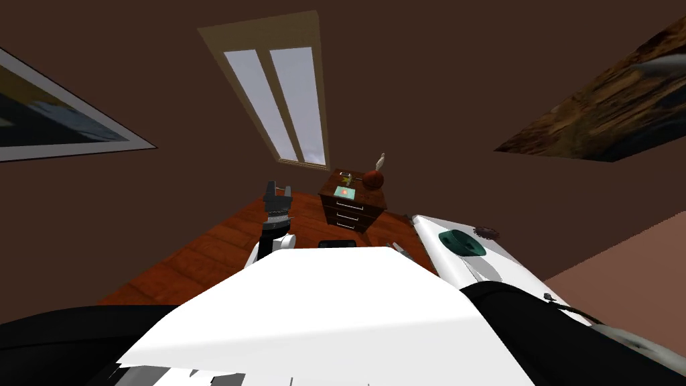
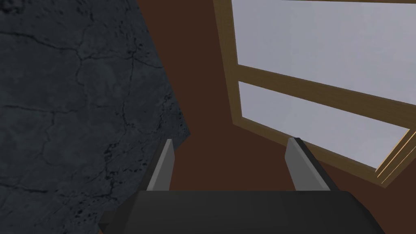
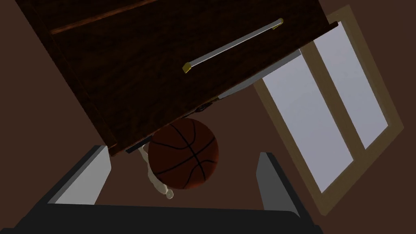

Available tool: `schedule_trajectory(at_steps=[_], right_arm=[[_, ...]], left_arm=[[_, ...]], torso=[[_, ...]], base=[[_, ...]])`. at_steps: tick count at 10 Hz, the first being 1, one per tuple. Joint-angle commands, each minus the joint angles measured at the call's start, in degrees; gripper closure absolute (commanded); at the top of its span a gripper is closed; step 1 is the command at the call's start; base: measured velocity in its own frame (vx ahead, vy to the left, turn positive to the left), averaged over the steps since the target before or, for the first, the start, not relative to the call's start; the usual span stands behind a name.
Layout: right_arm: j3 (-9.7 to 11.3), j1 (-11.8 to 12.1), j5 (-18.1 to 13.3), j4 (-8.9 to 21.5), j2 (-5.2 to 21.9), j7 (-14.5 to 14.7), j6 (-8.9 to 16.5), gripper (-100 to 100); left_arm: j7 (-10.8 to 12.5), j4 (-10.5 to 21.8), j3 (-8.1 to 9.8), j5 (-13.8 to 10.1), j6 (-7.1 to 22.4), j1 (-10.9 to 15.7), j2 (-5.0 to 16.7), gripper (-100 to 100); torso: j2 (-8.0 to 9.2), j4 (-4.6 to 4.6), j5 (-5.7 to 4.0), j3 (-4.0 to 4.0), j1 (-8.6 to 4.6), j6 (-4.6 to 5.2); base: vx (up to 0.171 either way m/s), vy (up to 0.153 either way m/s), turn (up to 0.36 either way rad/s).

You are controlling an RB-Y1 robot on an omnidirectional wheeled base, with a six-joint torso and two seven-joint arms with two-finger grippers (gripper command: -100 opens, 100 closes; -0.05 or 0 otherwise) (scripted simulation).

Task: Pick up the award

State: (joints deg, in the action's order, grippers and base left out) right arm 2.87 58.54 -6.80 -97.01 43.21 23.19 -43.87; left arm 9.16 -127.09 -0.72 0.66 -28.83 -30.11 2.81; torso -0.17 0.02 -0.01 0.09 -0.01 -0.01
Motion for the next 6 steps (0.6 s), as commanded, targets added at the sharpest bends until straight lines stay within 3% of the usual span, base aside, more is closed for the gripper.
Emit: schedule_trajectory(at_steps=[1, 3, 4, 5, 6], right_arm=[[0.1, 0.6, -0.2, 1.2, 1.7, 1.5, -0.4, -100], [0.1, 3.8, -1.2, 5.8, 5.7, 5.3, -2.2, -100], [0.1, 3.8, -1.2, 6.2, 6.9, 6.4, -2.2, -100], [0.1, 5.3, -1.7, 8.7, 8.7, 8.3, -3.0, -100], [0.1, 5.3, -1.7, 8.7, 9.3, 8.8, -3.0, -100]], left_arm=[[0.0, 0.0, 0.00, 0.0, 0.0, 0.0, 0.0, 0], [0.0, 0.0, 0.00, 0.0, 0.0, 0.0, 0.0, 0], [0.0, 0.0, 0.00, 0.0, 0.0, 0.0, 0.0, 0], [0.0, 0.0, 0.01, 0.0, 0.0, 0.0, 0.0, 0], [0.0, 0.0, 0.00, 0.0, 0.0, 0.0, 0.0, 0]], torso=[[0.00, 0.00, 0.00, 0.00, 0.00, 0.00], [-0.02, 0.00, 0.01, 0.01, 0.01, -0.01], [-0.06, 0.01, 0.01, 0.04, 0.04, -0.03], [-0.08, 0.01, 0.00, 0.04, 0.03, 0.04], [-0.10, 0.02, 0.02, 0.06, 0.05, 0.01]], base=[[0.020, 0.002, 0.152], [0.029, 0.017, 0.347], [0.038, 0.009, 0.170], [0.047, 0.017, 0.224], [0.035, 0.012, 0.154]])
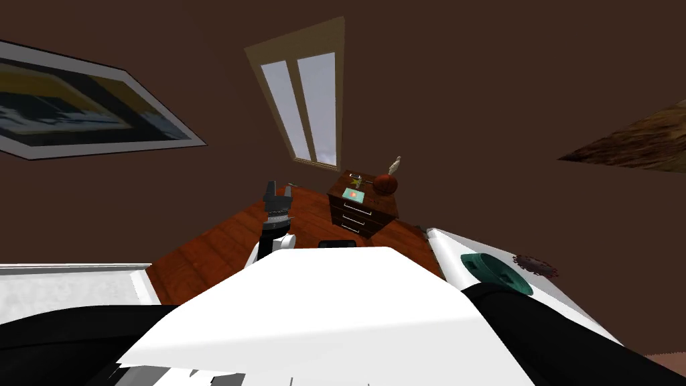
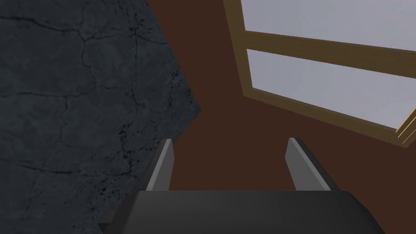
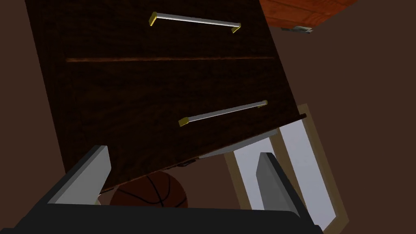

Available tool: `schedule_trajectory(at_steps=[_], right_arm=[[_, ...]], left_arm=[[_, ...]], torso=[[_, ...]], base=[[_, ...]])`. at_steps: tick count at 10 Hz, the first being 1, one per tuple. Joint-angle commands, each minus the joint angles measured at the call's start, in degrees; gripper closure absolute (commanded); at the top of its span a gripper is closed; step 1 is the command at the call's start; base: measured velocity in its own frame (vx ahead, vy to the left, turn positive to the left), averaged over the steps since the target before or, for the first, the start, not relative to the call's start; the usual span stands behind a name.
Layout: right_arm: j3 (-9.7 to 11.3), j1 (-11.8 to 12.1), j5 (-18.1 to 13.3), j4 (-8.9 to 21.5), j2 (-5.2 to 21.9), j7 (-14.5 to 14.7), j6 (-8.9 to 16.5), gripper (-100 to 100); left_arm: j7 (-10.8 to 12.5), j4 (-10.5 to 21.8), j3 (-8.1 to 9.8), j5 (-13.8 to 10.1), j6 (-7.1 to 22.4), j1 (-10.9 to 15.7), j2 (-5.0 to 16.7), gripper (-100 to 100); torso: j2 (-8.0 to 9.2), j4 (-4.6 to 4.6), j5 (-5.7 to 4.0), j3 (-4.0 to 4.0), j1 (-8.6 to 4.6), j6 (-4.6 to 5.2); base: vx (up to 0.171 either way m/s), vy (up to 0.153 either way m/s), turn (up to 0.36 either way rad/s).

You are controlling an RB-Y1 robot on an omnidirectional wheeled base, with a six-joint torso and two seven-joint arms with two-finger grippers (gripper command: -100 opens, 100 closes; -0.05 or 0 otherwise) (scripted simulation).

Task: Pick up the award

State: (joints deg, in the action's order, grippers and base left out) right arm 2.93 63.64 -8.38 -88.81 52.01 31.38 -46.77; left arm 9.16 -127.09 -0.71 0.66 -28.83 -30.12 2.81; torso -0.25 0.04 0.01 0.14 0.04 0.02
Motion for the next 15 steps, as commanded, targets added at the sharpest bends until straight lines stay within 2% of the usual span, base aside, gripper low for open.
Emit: schedule_trajectory(at_steps=[1, 2, 4, 5, 6, 7, 8, 9, 11, 12, 15], right_arm=[[0.0, 1.7, -0.6, 2.9, 2.9, 2.9, -1.0, -100], [0.0, 1.7, -0.6, 3.1, 2.9, 3.0, -1.0, -100], [-0.3, 4.4, -1.4, 8.0, 7.1, 6.6, -2.4, -100], [-0.3, 4.4, -1.4, 8.1, 7.5, 7.5, -2.4, -100], [-0.5, 5.7, -1.8, 10.6, 9.6, 9.5, -3.1, -100], [-0.5, 5.7, -1.8, 10.6, 9.6, 9.7, -3.1, -100], [-0.8, 6.9, -2.2, 12.9, 11.7, 11.8, -3.7, -100], [-0.8, 6.9, -2.2, 13.0, 11.7, 11.8, -3.7, -100], [-1.4, 9.1, -3.0, 17.6, 15.5, 15.4, -4.7, -100], [-1.4, 9.1, -3.0, 17.7, 15.5, 15.7, -4.7, -100], [-2.5, 11.7, -4.0, 23.7, 20.3, 20.6, -5.8, -100]], left_arm=[[0.0, 0.0, 0.00, 0.0, 0.0, 0.0, 0.0, 0], [0.0, 0.0, -0.01, 0.0, 0.0, 0.0, 0.0, 0], [0.0, 0.0, 0.00, 0.0, 0.0, 0.0, 0.0, 0], [0.0, 0.0, -0.01, 0.0, 0.0, 0.0, 0.0, 0], [0.0, 0.0, 0.00, 0.0, 0.0, 0.0, 0.0, 0], [0.0, 0.0, 0.00, 0.0, 0.0, 0.0, 0.0, 0], [0.0, 0.0, 0.00, 0.0, 0.0, 0.0, 0.0, 0], [0.0, 0.0, -0.01, 0.0, 0.0, 0.0, 0.0, 0], [0.0, 0.0, 0.00, 0.0, 0.0, 0.0, 0.0, 0], [0.0, 0.0, -0.01, 0.0, 0.0, 0.0, 0.0, 0], [0.0, 0.0, -0.01, 0.0, 0.0, 0.0, 0.0, 0]], torso=[[0.00, 0.00, 0.00, 0.00, 0.00, 0.00], [-0.01, 0.00, 0.00, 0.00, 0.01, -0.05], [-0.02, 0.00, 0.01, 0.01, 0.07, -0.02], [-0.11, 0.02, 0.03, 0.06, 0.10, -0.04], [-0.11, 0.02, 0.02, 0.07, 0.09, 0.02], [-0.09, 0.02, 0.04, 0.06, 0.14, -0.02], [-0.02, 0.00, 0.02, 0.01, 0.13, 0.03], [-0.05, 0.01, 0.04, 0.03, 0.16, -0.03], [-0.05, 0.01, 0.03, 0.03, 0.17, -0.01], [-0.19, 0.04, 0.08, 0.11, 0.33, -0.07], [-0.17, 0.04, 0.06, 0.10, 0.25, -0.04]], base=[[0.032, 0.027, 0.332], [0.031, 0.015, 0.142], [0.058, 0.040, 0.314], [0.065, 0.028, 0.178], [0.058, 0.044, 0.281], [0.035, 0.036, 0.137], [0.045, 0.048, 0.297], [0.047, 0.029, 0.141], [0.066, 0.078, 0.354], [0.077, 0.057, 0.123], [0.087, 0.068, 0.331]])
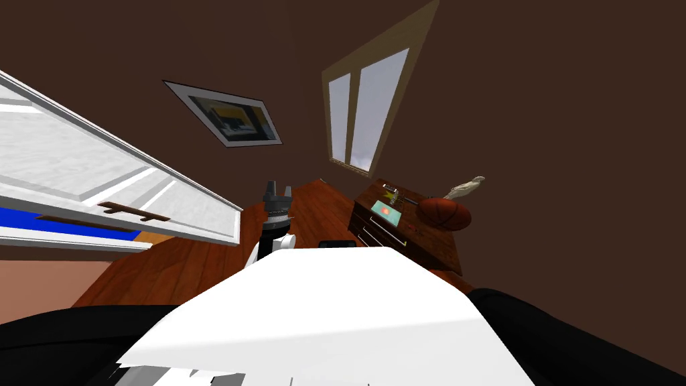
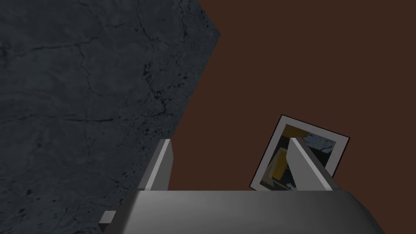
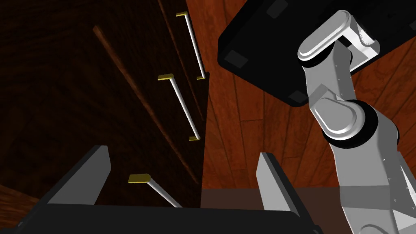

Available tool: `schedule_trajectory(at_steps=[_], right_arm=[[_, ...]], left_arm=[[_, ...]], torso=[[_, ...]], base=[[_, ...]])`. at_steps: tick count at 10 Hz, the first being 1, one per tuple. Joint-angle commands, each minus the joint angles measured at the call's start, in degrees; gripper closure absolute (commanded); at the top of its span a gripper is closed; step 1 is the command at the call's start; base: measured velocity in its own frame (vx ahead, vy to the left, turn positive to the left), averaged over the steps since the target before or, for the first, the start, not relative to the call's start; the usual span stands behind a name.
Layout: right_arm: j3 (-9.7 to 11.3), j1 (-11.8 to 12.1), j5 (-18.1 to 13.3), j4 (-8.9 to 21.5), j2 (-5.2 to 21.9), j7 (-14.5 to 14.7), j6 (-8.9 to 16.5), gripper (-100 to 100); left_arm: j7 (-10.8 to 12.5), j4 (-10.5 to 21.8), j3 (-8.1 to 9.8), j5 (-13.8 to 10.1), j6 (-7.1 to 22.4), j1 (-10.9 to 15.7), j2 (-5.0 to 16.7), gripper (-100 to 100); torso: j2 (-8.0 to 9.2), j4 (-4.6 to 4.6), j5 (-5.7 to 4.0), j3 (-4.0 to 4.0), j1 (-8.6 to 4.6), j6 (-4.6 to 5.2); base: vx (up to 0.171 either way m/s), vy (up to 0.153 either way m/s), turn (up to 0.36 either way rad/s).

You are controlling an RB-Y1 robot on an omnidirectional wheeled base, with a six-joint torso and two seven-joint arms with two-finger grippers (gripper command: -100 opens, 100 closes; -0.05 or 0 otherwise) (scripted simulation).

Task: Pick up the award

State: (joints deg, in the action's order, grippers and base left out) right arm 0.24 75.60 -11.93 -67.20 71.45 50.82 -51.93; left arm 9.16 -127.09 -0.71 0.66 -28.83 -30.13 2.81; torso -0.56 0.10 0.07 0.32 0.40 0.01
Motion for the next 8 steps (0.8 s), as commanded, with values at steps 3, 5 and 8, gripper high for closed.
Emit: schedule_trajectory(at_steps=[3, 5, 8], right_arm=[[-0.2, 0.5, -0.7, 4.4, 2.2, 2.8, -0.8, -100], [-0.5, 1.0, -1.0, 6.0, 3.4, 4.1, -1.0, -100], [-1.2, 1.7, -1.9, 9.5, 6.0, 7.2, -1.2, -100]], left_arm=[[0.0, 0.0, 0.00, 0.0, 0.0, 0.0, 0.0, 0], [0.0, 0.0, 0.00, 0.0, 0.0, 0.0, 0.0, 0], [0.0, 0.0, 0.01, 0.0, 0.0, 0.0, 0.0, 0]], torso=[[0.09, -0.02, -0.01, -0.05, -0.08, 0.02], [0.18, -0.04, -0.02, -0.10, -0.13, 0.03], [-0.02, 0.01, -0.01, 0.01, -0.10, 0.02]], base=[[0.088, 0.045, 0.124], [0.073, 0.031, 0.170], [0.133, 0.035, 0.274]])
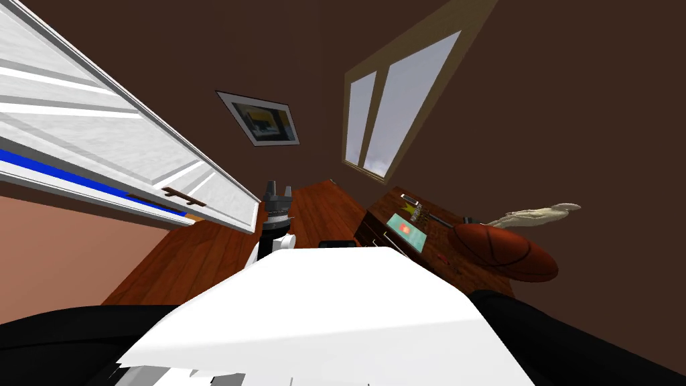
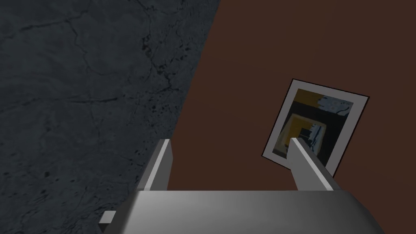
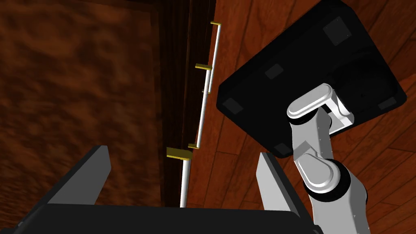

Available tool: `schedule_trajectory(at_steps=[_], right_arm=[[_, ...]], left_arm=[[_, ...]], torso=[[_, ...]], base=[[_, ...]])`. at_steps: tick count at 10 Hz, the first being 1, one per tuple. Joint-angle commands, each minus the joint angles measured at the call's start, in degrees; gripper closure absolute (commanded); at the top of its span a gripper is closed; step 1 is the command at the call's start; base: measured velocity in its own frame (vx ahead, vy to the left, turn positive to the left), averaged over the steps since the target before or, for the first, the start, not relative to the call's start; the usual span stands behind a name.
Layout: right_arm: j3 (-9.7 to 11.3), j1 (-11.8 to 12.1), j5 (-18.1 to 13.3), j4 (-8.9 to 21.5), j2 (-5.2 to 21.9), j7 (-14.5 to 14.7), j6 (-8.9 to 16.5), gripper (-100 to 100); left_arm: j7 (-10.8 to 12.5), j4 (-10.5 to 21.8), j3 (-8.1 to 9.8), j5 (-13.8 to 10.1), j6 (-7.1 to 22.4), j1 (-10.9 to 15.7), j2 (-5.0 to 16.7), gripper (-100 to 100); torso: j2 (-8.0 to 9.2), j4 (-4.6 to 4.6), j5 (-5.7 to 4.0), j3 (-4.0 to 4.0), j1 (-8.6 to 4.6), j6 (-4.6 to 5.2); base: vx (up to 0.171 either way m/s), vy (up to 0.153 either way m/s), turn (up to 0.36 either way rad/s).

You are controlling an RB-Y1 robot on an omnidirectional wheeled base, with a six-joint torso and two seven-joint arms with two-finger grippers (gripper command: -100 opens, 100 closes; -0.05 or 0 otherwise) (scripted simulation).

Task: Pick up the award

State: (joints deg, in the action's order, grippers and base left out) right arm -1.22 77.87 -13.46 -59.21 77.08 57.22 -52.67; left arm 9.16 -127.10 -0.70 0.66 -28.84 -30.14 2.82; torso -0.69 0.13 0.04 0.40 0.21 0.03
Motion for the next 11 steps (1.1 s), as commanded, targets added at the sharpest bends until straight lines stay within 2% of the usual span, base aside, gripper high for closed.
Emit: schedule_trajectory(at_steps=[1, 3, 5, 6, 7, 9, 10, 11], right_arm=[[0.1, -0.7, -0.6, 2.2, 0.9, 1.5, -0.4, -100], [0.2, -1.3, -1.4, 2.9, 1.6, 3.0, -0.4, -100], [0.4, -1.6, -1.5, 2.9, 1.6, 3.0, -0.4, -100], [0.4, -1.7, -1.5, 2.9, 1.6, 3.1, -0.4, 0], [1.6, -3.3, -2.4, 2.7, 0.1, 3.0, 0.8, -100], [3.1, -5.4, -3.5, 2.5, -1.7, 2.9, 2.3, -100], [2.9, -5.1, -3.3, 2.5, -1.0, 2.7, 2.0, -100], [2.9, -5.1, -3.3, 2.4, -1.1, 2.7, 2.2, 100]], left_arm=[[0.0, 0.0, 0.00, 0.0, 0.0, 0.0, 0.0, 0], [0.0, 0.0, 0.00, 0.0, 0.0, 0.0, 0.0, 0], [0.0, 0.0, 0.00, 0.0, 0.0, 0.0, 0.0, 0], [0.0, 0.0, 0.01, 0.0, 0.0, 0.0, 0.0, 0], [0.0, 0.0, 0.01, 0.0, 0.0, 0.0, 0.0, 0], [0.0, 0.0, 0.01, 0.0, 0.0, 0.0, 0.0, 0], [0.0, 0.0, 0.00, 0.0, 0.0, 0.0, 0.0, 0], [0.0, 0.0, 0.01, 0.0, 0.0, 0.0, 0.0, 0]], torso=[[0.00, 0.00, 0.00, 0.00, 0.00, 0.00], [-0.15, 0.03, -0.02, 0.09, -0.03, 0.02], [-0.21, 0.05, 0.01, 0.13, 0.10, 0.04], [0.18, -0.03, 0.02, -0.08, 0.09, 0.11], [0.46, -0.11, 0.02, -0.26, 0.09, 0.10], [0.70, -0.17, -0.03, -0.41, -0.08, 0.08], [0.76, -0.24, -0.29, -0.47, -0.25, 0.10], [0.78, -0.26, -0.34, -0.49, -0.32, 0.11]], base=[[0.189, -0.001, 0.311], [0.213, 0.017, 0.287], [0.142, 0.011, 0.133], [0.017, 0.000, -0.006], [-0.001, -0.016, 0.076], [-0.018, -0.045, 0.087], [-0.006, -0.017, 0.012], [0.000, 0.000, 0.000]])
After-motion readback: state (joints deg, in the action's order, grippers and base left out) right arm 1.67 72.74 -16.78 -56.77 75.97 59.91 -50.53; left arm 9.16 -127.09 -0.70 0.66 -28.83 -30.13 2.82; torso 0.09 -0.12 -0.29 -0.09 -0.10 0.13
